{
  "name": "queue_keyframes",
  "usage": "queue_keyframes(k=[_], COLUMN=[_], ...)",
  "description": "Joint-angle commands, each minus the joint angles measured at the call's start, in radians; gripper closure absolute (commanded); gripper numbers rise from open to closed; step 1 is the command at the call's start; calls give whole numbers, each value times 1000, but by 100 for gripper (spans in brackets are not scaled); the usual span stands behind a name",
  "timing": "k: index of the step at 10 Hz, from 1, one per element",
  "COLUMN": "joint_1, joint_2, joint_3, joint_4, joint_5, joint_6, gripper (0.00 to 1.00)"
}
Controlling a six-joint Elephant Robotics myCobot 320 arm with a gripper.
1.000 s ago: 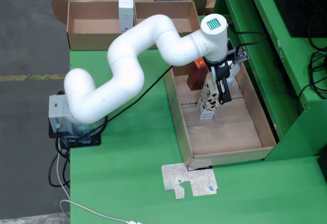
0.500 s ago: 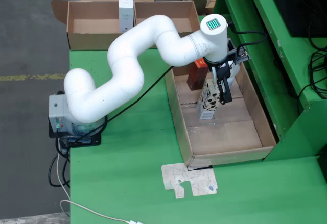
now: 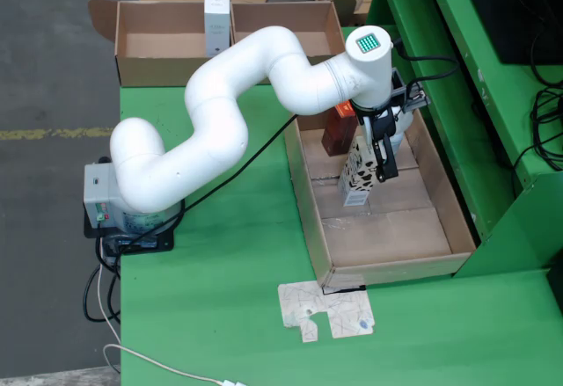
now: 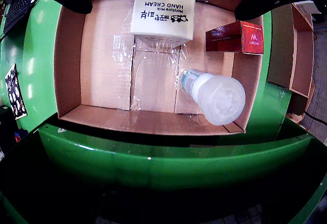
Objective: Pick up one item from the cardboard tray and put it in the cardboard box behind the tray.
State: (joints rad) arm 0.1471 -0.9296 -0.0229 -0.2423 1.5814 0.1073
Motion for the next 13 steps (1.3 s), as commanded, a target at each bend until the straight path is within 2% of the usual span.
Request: queue_keyframes(k=[1, 13], joint_1=[3, 1], joint_2=[40, 32], joint_3=[23, 23], joint_4=[-24, -55], joint_5=[7, 15], joint_6=[1, 2], gripper=[0, 0])
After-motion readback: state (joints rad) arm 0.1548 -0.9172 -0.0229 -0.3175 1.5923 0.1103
